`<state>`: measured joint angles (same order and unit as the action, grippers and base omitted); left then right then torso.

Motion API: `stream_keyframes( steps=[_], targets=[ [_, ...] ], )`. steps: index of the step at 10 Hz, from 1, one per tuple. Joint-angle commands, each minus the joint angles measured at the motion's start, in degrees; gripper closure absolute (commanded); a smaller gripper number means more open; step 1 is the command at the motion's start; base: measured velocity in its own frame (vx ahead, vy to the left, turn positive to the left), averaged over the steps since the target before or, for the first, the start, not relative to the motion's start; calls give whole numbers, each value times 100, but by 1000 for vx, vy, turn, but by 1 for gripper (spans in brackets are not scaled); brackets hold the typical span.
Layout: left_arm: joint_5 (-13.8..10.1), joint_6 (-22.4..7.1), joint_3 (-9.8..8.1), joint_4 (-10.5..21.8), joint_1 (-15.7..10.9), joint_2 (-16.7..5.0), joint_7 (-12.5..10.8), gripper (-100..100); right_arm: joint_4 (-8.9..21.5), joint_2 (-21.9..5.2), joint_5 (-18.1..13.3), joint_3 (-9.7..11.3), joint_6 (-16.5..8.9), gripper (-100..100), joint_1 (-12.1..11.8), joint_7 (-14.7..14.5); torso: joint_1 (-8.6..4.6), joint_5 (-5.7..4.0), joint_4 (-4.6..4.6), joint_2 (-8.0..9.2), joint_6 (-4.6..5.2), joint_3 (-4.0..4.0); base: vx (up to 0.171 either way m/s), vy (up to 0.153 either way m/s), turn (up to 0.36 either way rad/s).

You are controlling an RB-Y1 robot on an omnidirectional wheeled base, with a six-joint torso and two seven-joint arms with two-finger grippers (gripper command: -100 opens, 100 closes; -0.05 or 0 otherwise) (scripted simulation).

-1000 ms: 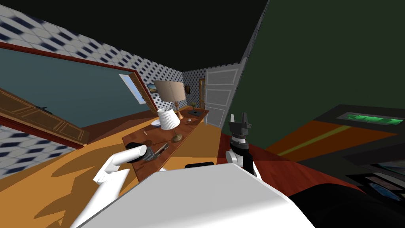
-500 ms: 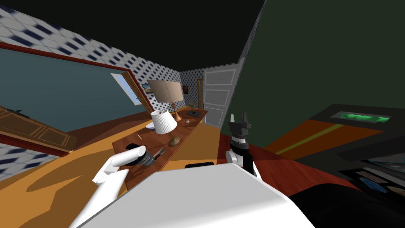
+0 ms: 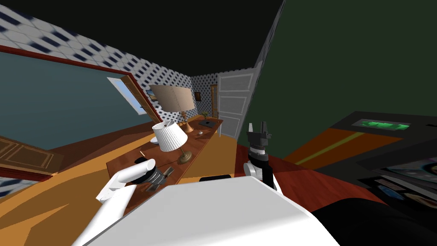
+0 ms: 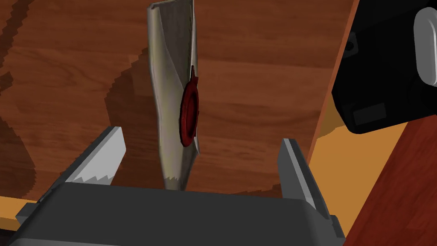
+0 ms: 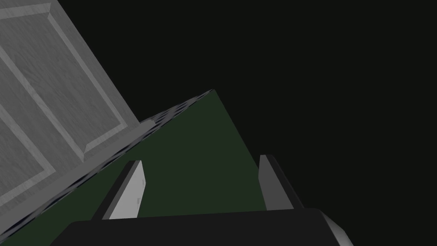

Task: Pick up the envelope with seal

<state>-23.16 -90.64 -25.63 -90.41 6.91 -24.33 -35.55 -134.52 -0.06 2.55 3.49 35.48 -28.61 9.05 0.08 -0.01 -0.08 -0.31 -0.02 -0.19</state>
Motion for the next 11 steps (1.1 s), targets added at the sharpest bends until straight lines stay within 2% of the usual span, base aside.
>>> stream_keyframes(
  steps=[1, 2, 3, 4, 5, 8, 9, 10, 11],
  targets=[
    [-91, -183, -5, 148, -22, -52, -104, -100, 0, 0, 0, 0, 0, 0, 0, 0, 0, 0, 0, 0, 0, 0, 102, 20, -60],
    [-166, -310, -5, 237, -12, -88, -181, -100, 0, 0, 0, 0, 0, 0, 0, 0, 0, 0, -1, -4, 0, -2, 125, 46, -88],
    [-117, -232, -1, 156, -7, -58, -138, -100, 0, 0, 0, 0, 0, 0, 0, 0, 9, 1, -2, -11, 1, -6, 59, 29, -21],
    [-126, -259, -2, 164, -7, -63, -153, 0, 0, 0, 0, 0, 0, 0, 0, 0, 3, 1, 0, 6, -1, 2, 10, 5, 3],
    [-78, -62, 34, 342, -21, -11, -95, -100, 0, 0, 0, 0, 0, 0, 1, 0, -5, -1, 4, 22, -1, 12, 9, 5, 16],
    [-19, 181, 79, 564, -38, 52, -24, -100, 0, 0, 0, 0, 0, 0, 1, 0, -8, -1, 7, 32, -2, 18, 6, 2, 13],
    [-29, 98, 72, 491, -36, 41, -53, -100, 0, 0, 0, 0, 0, 0, 1, 0, -8, -2, 7, 33, -1, 18, 0, 0, 0],
    [-25, 117, 76, 499, -38, 45, -51, 100, 0, 0, 0, 0, 0, 0, 1, 0, -9, -2, 7, 34, -1, 19, 0, 0, 0],
    [-25, 115, 75, 498, -38, 45, -51, 100, 0, 0, 0, 0, 0, 0, 1, 0, -9, -2, 7, 35, -1, 20, 0, 0, 0]
  ],
)
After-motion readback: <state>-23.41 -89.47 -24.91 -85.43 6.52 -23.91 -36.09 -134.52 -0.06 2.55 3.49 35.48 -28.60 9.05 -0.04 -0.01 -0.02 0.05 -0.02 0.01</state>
